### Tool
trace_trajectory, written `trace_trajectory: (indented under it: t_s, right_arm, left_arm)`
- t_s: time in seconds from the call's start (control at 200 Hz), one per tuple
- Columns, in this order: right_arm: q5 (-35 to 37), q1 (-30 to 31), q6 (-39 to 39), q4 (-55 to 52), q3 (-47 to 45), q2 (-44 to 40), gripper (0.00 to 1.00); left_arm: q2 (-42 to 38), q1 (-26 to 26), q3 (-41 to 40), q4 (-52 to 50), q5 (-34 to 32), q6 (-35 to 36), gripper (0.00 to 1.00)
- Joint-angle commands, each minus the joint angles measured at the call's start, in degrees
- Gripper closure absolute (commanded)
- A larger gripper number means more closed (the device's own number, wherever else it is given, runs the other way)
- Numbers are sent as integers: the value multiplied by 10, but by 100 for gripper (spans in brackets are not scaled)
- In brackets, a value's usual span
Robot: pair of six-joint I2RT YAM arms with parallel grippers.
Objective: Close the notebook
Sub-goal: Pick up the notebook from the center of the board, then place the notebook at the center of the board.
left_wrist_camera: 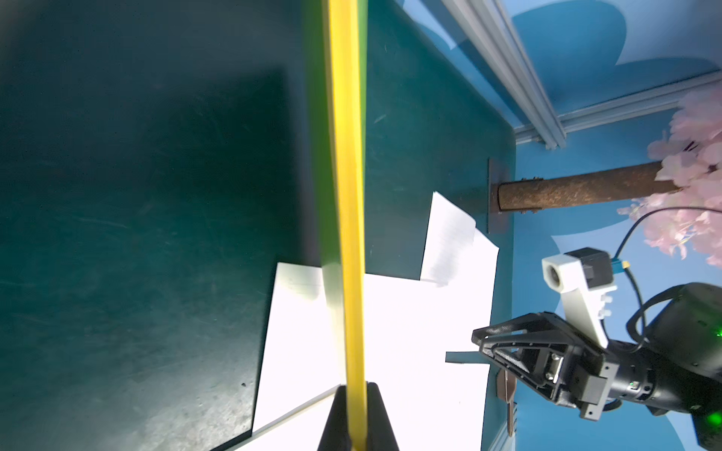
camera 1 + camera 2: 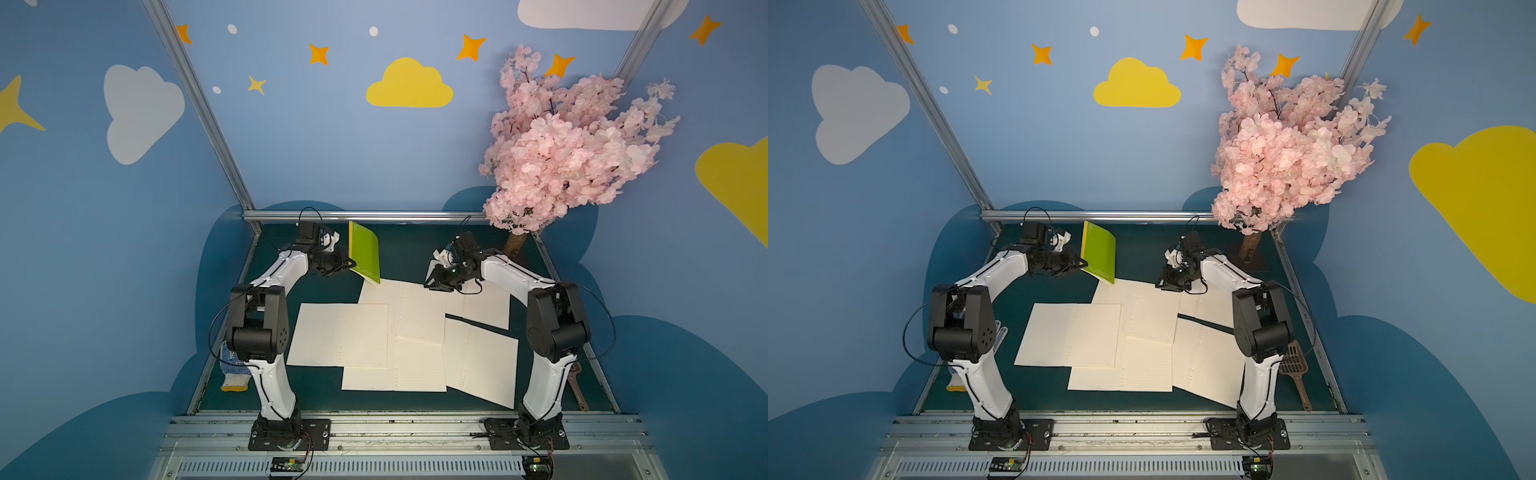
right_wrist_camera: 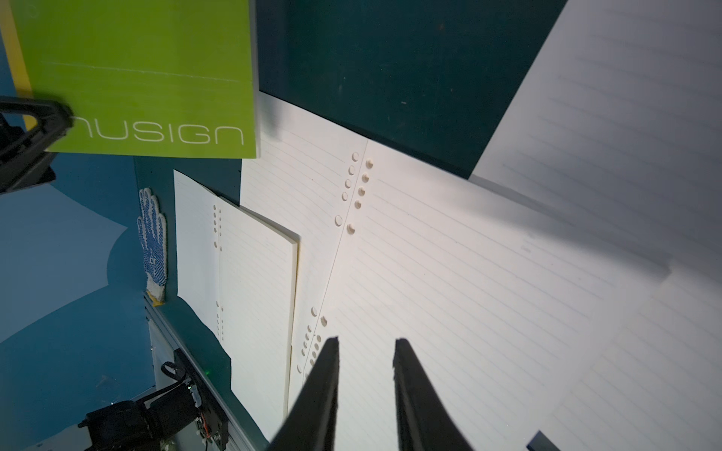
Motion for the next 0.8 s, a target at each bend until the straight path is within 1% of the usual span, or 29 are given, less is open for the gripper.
trace_trajectory:
  t_s: [0.0,0.155,0.265,0.611,0.796]
  right_arm:
    - [1,-2,-6,-8,-12,-24,73]
    - [1,-3,-9,-8,-17,-28,73]
    - [2,-4,-9,-10,-18,-30,73]
    - [4,-3,-14,-20,-23,-40,73]
    - [6,-3,-16,-23,-32,-50,73]
  left_arm:
    - [-20,19,23,-33,24,36,97]
    - [-19,49,26,-46,21,53,97]
    - [-8,71,42,-74,20,77,97]
    - [62,130,131,-175,6,157,97]
    - [98,159,171,-200,27,175,96]
